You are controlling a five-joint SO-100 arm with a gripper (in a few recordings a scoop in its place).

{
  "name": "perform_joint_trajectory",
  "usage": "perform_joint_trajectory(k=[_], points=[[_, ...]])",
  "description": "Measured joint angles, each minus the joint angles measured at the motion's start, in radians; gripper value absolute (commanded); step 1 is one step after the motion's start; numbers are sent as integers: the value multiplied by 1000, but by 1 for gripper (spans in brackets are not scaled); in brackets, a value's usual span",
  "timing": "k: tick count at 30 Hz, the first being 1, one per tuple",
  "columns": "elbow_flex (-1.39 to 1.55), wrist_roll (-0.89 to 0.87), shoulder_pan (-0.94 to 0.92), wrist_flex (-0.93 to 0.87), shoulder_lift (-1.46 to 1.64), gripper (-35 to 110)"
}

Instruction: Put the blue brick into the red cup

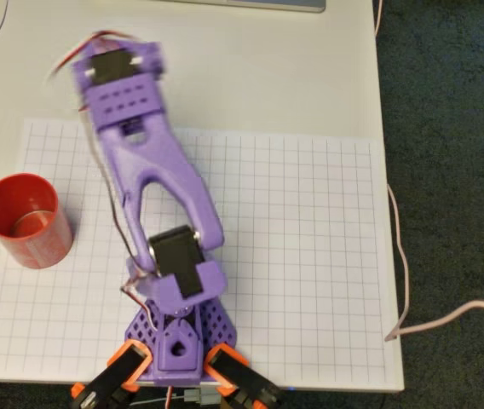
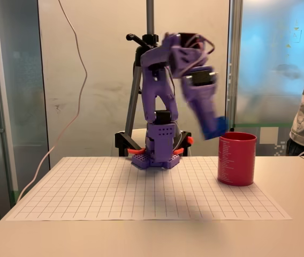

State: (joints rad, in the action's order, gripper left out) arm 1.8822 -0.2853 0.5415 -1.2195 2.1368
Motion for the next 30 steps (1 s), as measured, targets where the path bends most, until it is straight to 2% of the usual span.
perform_joint_trajectory(k=[6, 10, 20, 27, 28, 29, 30], points=[[-51, -67, 354, -152, 130, 0], [-52, -109, 512, -225, 189, 0], [206, -129, 538, -190, 230, 0], [224, -149, 537, -190, 262, 0], [224, -156, 537, -195, 262, 6], [224, -161, 537, -195, 265, 28], [224, -169, 537, -198, 265, 44]])
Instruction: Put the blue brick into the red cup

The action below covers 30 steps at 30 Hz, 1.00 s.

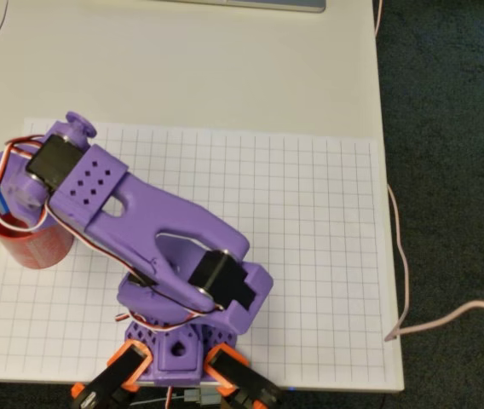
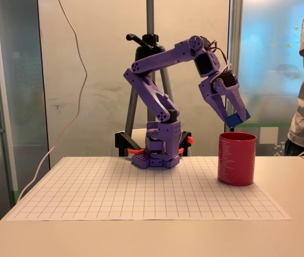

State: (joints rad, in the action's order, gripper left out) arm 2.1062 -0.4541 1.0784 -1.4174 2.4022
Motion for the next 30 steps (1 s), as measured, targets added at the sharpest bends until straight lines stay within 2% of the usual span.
perform_joint_trajectory(k=[1, 2, 19, 20, 21, 30], points=[[0, -15, 5, -15, 2, 51], [0, -23, 15, -23, 5, 52], [18, -20, 57, -29, 37, 52], [18, -21, 52, -29, 37, 39], [18, -18, 48, -29, 37, 0], [18, -46, 23, -40, 40, 0]])
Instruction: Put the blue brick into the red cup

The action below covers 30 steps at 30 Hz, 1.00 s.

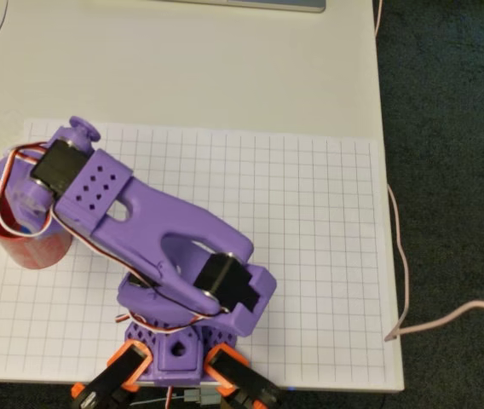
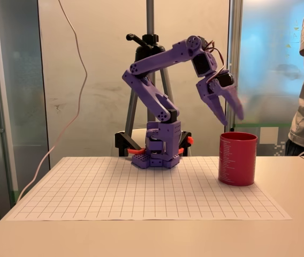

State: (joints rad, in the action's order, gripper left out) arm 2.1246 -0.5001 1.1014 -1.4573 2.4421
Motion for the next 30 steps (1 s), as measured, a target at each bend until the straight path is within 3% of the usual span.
perform_joint_trajectory(k=[7, 10, 22, 30], points=[[6, 8, 0, 32, 0, 0], [41, 35, -63, 130, 0, 0], [141, 153, -747, 739, -87, 0], [149, 225, -1126, 873, 158, 0]])
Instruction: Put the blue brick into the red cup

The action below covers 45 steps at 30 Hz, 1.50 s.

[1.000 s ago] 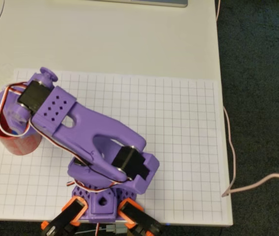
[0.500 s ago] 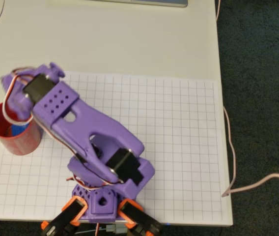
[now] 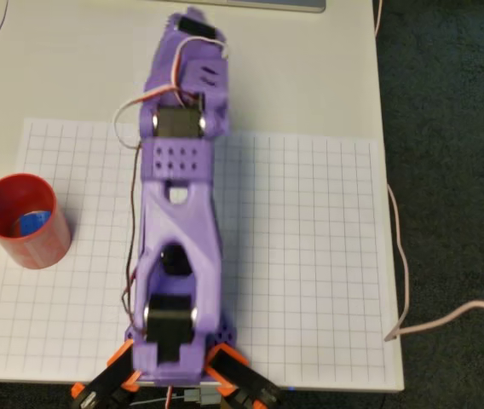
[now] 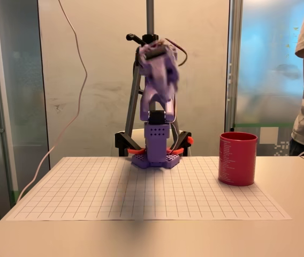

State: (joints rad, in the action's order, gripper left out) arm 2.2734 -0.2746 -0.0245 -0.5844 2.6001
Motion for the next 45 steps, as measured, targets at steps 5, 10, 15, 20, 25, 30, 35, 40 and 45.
perform_joint_trajectory(k=[5, 10, 15, 20, 25, 30, 35, 40, 45], points=[[72, 91, -20, -86, 316, 0], [227, 169, 77, -229, 647, 0], [327, 193, 87, -367, 698, 0], [486, 250, 97, -403, 696, 0], [643, 250, 97, -488, 687, 0], [716, 218, 97, -604, 696, 0], [762, 158, 97, -618, 696, 0], [762, 138, 98, -618, 696, 0], [762, 138, 98, -618, 696, 0]])
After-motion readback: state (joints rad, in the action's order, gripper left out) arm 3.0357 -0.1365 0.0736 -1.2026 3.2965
